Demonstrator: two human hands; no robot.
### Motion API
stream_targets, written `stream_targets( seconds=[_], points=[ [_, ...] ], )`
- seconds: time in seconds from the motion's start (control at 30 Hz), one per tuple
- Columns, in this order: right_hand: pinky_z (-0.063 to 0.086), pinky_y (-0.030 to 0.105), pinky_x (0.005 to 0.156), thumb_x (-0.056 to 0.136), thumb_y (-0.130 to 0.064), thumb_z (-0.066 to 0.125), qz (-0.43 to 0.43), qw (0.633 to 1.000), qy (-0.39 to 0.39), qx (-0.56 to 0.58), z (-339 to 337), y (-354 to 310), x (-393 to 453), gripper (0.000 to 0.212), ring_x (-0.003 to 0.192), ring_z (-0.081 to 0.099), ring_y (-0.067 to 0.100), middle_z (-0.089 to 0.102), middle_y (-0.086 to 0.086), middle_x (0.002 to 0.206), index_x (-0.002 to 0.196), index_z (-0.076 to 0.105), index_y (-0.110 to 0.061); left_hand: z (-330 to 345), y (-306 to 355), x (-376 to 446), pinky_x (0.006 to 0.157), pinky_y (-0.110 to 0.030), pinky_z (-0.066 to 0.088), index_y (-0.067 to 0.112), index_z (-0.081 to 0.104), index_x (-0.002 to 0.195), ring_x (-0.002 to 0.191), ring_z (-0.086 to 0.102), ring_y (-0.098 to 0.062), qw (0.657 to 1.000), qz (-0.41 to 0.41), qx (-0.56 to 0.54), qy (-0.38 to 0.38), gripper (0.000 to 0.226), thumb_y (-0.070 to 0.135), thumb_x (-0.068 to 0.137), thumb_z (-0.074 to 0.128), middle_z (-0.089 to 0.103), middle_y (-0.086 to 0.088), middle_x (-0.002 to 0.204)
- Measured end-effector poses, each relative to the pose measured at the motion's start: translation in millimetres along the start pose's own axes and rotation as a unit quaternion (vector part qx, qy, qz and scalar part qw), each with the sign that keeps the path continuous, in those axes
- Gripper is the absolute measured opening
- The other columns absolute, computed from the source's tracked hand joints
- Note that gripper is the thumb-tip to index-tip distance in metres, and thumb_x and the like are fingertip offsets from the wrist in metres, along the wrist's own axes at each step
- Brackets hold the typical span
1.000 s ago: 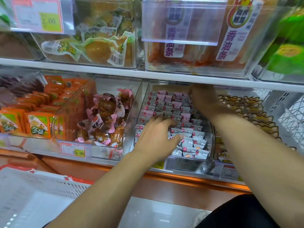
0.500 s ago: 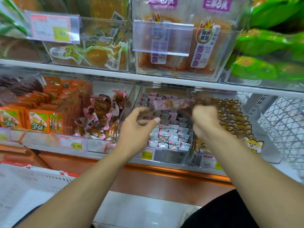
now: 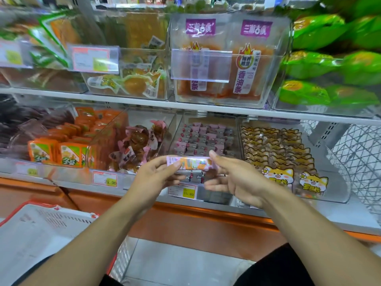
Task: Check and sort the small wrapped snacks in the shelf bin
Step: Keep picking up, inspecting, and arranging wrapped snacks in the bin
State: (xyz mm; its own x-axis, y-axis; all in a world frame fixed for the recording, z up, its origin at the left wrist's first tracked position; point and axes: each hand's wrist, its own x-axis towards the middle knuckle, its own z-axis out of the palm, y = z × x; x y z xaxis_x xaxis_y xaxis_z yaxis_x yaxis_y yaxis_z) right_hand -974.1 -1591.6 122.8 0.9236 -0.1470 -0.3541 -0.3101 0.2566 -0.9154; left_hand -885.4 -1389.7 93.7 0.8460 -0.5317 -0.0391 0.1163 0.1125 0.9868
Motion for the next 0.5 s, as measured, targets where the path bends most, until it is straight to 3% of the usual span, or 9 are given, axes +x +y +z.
stream_targets(
  seconds=[0.1, 0.17, 0.37, 0.5],
  points=[
    [0.060, 0.031, 0.069, 0.092, -0.036, 0.069, -0.009, 1.000, -0.009, -0.001, 1.6, 2.9, 5.9, 0.034, 0.070, 0.070, 0.022, 0.070, 0.013, 0.090, 0.115, 0.068, -0.011, 0.6, -0.4, -0.9, 0.076, -0.024, 0.058, 0.012, 0.065, 0.123, 0.096, 0.075, -0.028, 1.000, -0.002, -0.020, -0.013, 0.036, 0.023, 0.090, 0.070, 0.076, -0.013, 0.108],
    [0.061, 0.030, 0.070, 0.096, -0.024, 0.066, -0.029, 0.999, -0.009, 0.013, 0.9, 2.7, 9.2, 0.020, 0.071, 0.069, 0.021, 0.071, 0.013, 0.086, 0.110, 0.069, -0.010, 2.2, -0.2, -0.3, 0.076, -0.025, 0.059, 0.013, 0.066, 0.121, 0.098, 0.074, -0.029, 0.999, -0.015, -0.051, -0.005, 0.039, 0.027, 0.085, 0.073, 0.076, -0.014, 0.110],
    [0.061, 0.033, 0.082, 0.092, 0.005, 0.064, -0.088, 0.995, -0.057, 0.000, -2.9, 5.4, 12.6, 0.026, 0.087, 0.071, 0.029, 0.074, 0.013, 0.098, 0.111, 0.072, -0.012, 1.6, 0.6, 5.3, 0.071, -0.031, 0.062, 0.015, 0.081, 0.100, 0.090, 0.075, -0.036, 0.990, -0.094, -0.109, 0.009, 0.045, 0.055, 0.080, 0.070, 0.077, -0.013, 0.104],
    [0.061, 0.033, 0.086, 0.087, 0.012, 0.067, -0.122, 0.990, -0.049, -0.044, -0.9, 8.4, 10.9, 0.032, 0.092, 0.074, 0.031, 0.074, 0.011, 0.110, 0.096, 0.076, -0.017, 1.3, 0.6, 6.7, 0.070, -0.027, 0.062, 0.009, 0.077, 0.100, 0.082, 0.076, -0.027, 0.990, -0.087, -0.108, 0.021, 0.035, 0.037, 0.078, 0.075, 0.077, -0.017, 0.102]
  ],
)
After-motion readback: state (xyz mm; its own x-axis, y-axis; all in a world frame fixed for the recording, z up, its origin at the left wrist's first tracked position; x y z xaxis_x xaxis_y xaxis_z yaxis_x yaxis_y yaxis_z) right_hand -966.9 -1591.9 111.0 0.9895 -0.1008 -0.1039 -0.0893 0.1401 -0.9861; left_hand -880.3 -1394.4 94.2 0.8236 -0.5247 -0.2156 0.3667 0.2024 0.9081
